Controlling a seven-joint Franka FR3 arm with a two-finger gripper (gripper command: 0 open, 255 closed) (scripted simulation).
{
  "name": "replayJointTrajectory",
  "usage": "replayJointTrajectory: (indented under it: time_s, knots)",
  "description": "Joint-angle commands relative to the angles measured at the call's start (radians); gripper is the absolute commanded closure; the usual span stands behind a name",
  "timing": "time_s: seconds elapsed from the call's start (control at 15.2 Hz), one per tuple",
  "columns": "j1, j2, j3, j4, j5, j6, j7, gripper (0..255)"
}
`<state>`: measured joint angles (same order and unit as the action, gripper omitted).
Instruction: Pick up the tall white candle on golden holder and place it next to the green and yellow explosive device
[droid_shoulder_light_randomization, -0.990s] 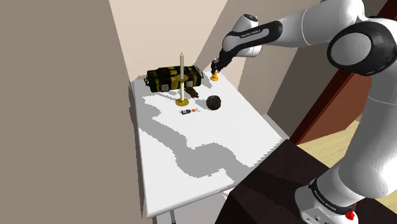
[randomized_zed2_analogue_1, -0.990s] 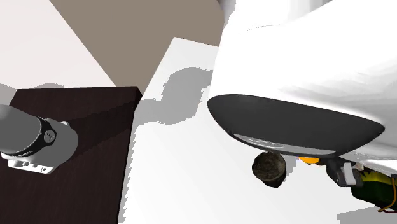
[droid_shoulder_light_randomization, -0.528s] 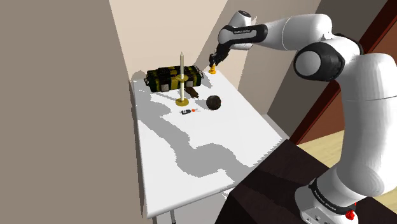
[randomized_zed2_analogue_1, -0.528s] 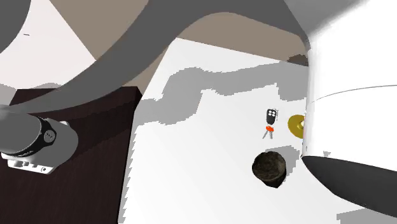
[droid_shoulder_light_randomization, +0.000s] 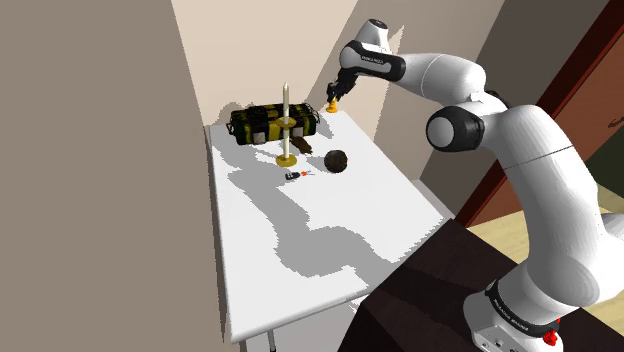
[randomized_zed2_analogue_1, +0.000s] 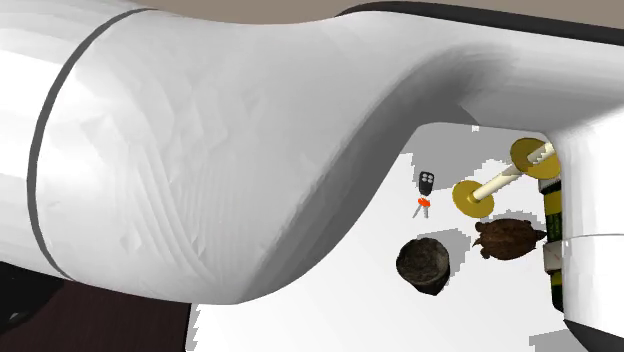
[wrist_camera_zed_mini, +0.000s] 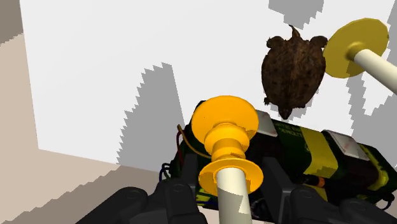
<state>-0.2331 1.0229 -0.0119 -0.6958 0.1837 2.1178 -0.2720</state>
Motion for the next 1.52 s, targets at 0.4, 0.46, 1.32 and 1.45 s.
replayJointTrajectory:
  time_s: [0.4, 0.46, 1.32, 1.45]
  knots:
    - [0.001, -0.002, 0.004, -0.107, 0.008, 0.104, -0.02, 255]
    - [0.001, 0.0, 0.004, -0.116, 0.009, 0.116, -0.022, 255]
    - [0.0, 0.066, 0.013, -0.173, 0.02, 0.236, -0.046, 255]
    - [0.0, 0.081, 0.014, -0.172, 0.021, 0.251, -0.049, 255]
